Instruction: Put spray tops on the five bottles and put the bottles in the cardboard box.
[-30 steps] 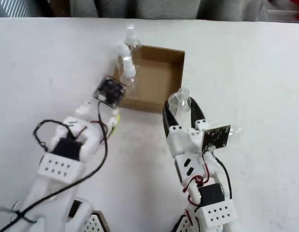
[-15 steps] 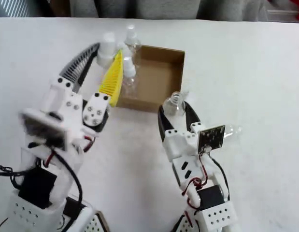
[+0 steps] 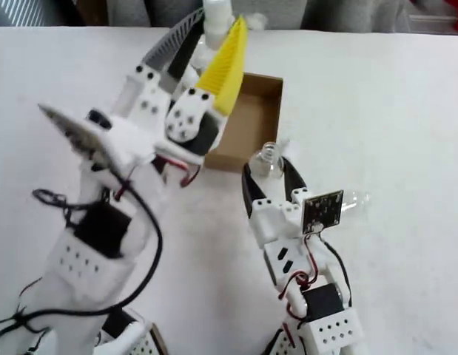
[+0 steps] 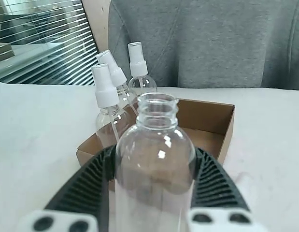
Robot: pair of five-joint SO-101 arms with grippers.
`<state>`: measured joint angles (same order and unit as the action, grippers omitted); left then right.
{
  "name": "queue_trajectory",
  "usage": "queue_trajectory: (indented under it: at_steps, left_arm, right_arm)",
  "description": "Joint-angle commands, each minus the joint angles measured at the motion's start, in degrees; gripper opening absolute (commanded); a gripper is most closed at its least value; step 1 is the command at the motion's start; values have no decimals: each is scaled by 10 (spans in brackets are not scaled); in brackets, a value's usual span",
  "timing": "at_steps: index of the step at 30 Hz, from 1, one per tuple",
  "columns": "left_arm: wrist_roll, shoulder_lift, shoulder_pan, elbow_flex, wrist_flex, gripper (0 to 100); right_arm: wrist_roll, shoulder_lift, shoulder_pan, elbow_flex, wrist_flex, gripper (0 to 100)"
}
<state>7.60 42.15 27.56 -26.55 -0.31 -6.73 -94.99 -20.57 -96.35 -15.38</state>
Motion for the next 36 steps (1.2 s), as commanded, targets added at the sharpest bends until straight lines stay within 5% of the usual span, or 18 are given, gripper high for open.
queue_trajectory:
  at_steps: [1, 15, 36]
  left_arm:
    - [5, -40, 20, 37, -70, 22]
    - [5, -107, 47, -112, -266, 22]
    - [82, -146, 48, -176, -255, 22]
  right_arm:
    - [-4, -8, -6, -8, -4, 60]
    - [-4, -9, -13, -8, -5, 60]
    - [-4, -9, -17, -8, -5, 60]
